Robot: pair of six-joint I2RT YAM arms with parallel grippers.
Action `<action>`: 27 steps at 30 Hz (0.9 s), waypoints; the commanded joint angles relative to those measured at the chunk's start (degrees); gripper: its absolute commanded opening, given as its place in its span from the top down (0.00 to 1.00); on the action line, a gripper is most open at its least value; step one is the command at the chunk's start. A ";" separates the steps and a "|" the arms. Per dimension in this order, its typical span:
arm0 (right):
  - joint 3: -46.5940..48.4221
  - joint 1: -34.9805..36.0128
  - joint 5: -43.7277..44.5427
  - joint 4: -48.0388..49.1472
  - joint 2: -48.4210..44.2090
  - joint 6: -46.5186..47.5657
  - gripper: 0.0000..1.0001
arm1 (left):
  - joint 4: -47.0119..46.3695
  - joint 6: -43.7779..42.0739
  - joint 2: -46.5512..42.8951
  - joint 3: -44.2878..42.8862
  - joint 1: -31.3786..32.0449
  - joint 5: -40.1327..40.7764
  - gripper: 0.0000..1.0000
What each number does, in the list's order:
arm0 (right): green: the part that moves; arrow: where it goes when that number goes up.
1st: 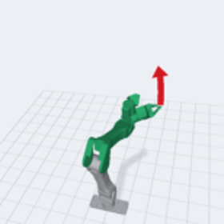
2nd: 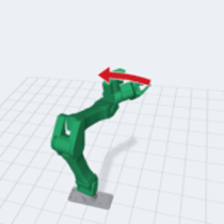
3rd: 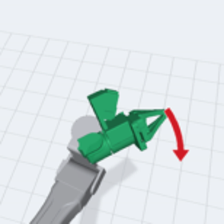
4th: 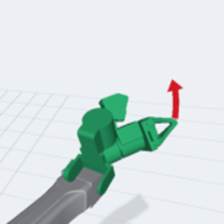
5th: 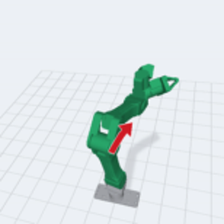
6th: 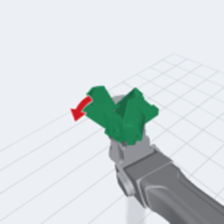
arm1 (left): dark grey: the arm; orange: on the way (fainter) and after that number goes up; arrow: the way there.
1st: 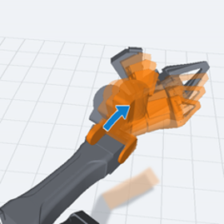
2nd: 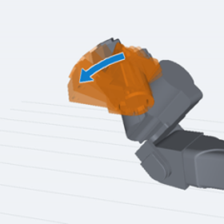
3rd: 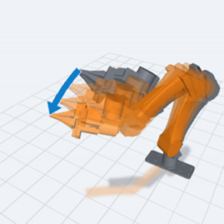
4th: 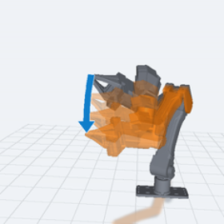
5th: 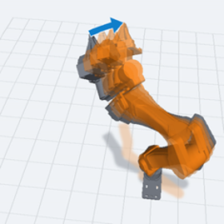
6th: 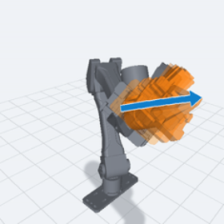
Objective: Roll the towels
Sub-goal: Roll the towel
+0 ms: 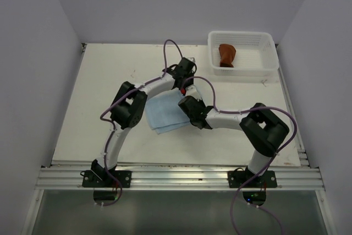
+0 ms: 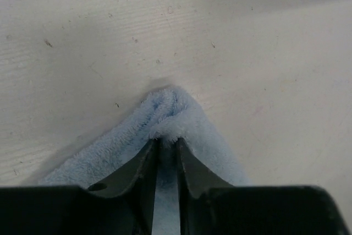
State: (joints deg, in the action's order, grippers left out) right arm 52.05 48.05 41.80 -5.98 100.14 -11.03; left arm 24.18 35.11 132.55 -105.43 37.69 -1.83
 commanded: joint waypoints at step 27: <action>-2.83 0.73 -15.43 1.67 -17.76 -5.49 0.51 | -30.69 3.91 -12.49 27.47 -0.95 -0.46 1.00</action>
State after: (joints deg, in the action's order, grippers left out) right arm 51.05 49.41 29.82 -5.61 87.59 -14.00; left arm -3.99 38.44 122.06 -79.09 37.12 -1.34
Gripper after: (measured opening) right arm 0.475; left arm 0.015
